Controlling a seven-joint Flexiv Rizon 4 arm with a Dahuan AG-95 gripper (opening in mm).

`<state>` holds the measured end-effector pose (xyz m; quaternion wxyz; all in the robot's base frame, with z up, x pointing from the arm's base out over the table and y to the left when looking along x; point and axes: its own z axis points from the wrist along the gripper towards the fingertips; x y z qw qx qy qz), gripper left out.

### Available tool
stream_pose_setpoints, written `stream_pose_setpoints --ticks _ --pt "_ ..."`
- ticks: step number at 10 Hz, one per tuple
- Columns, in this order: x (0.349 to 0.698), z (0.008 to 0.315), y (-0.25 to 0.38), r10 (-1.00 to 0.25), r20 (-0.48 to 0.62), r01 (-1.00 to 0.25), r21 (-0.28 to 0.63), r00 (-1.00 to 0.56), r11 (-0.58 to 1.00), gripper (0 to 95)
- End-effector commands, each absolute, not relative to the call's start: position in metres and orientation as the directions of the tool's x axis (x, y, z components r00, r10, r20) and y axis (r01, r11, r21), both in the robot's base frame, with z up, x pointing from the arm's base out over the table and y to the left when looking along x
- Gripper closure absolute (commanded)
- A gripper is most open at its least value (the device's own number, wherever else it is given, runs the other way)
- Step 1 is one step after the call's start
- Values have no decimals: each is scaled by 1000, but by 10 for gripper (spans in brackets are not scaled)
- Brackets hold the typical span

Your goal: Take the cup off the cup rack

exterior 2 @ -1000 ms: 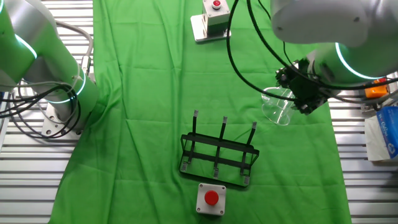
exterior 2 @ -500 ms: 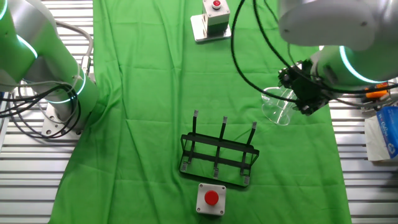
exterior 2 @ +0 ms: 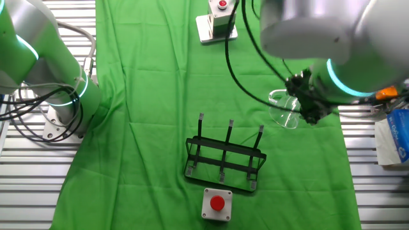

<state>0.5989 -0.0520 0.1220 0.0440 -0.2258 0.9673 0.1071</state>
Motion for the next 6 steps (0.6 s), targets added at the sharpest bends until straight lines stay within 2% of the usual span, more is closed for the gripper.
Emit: stream_pose_setpoints --ticks 1,6 --pt "602 114 -51 -412 -127 -430 191 -902 882 380" --pt "600 102 -51 -370 -121 -388 212 -921 897 380"
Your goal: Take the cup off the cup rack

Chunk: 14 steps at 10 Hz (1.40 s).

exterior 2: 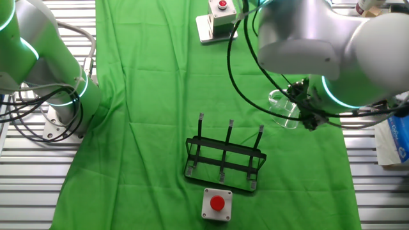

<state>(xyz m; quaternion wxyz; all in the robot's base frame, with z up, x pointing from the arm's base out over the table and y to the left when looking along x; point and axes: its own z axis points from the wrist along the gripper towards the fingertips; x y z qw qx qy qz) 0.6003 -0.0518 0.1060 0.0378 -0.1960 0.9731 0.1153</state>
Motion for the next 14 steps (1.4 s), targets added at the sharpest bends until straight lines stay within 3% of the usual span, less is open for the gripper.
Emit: stream_pose_setpoints --ticks 1,8,14 --pt "600 96 -51 -369 -122 -387 213 -921 897 380" --pt "620 79 -26 -385 -136 -406 218 -913 887 380" --pt "648 67 28 -444 -123 -459 159 -887 874 380"
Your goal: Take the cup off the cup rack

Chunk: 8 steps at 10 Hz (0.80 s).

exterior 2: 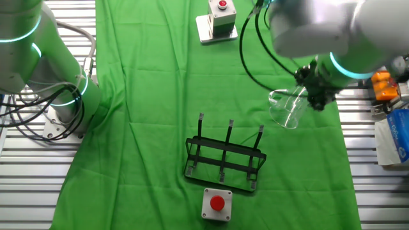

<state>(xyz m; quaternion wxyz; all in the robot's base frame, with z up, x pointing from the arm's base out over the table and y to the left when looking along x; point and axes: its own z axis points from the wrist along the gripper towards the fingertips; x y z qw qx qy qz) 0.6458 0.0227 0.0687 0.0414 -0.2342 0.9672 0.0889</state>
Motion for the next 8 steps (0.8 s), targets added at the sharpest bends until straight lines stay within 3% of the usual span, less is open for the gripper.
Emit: stream_pose_setpoints --ticks 1,8 --pt "649 64 36 -444 -126 -460 164 -887 873 380" --pt "616 63 85 -401 -119 -417 186 -909 890 380"
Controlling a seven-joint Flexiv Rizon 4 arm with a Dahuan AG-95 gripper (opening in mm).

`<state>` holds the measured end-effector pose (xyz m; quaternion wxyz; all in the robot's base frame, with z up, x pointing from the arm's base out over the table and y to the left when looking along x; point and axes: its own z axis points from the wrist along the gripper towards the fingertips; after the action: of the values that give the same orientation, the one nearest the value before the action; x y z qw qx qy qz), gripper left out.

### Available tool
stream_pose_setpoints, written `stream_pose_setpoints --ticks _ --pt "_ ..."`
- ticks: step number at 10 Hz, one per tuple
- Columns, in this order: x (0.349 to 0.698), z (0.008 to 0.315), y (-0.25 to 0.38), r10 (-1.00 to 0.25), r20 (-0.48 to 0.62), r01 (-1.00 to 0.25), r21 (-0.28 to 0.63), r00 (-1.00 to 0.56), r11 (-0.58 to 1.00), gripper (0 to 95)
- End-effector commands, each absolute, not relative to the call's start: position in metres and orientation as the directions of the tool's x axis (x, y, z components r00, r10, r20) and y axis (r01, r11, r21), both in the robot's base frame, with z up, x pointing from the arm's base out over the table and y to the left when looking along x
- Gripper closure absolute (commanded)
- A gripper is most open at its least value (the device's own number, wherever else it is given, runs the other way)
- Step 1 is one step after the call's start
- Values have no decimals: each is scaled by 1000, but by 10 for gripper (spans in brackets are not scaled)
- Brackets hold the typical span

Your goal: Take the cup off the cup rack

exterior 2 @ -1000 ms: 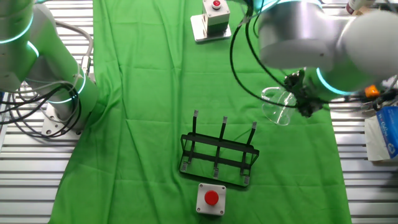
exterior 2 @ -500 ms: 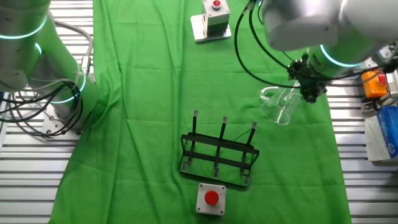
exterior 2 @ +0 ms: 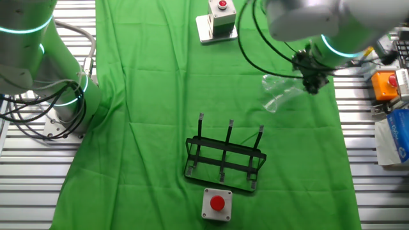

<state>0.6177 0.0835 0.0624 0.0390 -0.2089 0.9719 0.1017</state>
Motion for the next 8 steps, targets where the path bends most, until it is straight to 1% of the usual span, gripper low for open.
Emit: stream_pose_setpoints --ticks 1,3,6,7,8 --pt "615 64 85 -406 -119 -422 184 -906 888 380" --pt "619 67 84 -405 -114 -420 181 -907 889 380" --pt "640 78 69 -450 -101 -461 159 -887 873 380" --pt "649 82 59 -488 -87 -495 133 -869 858 190" --pt "653 83 54 -518 -77 -523 104 -852 846 190"
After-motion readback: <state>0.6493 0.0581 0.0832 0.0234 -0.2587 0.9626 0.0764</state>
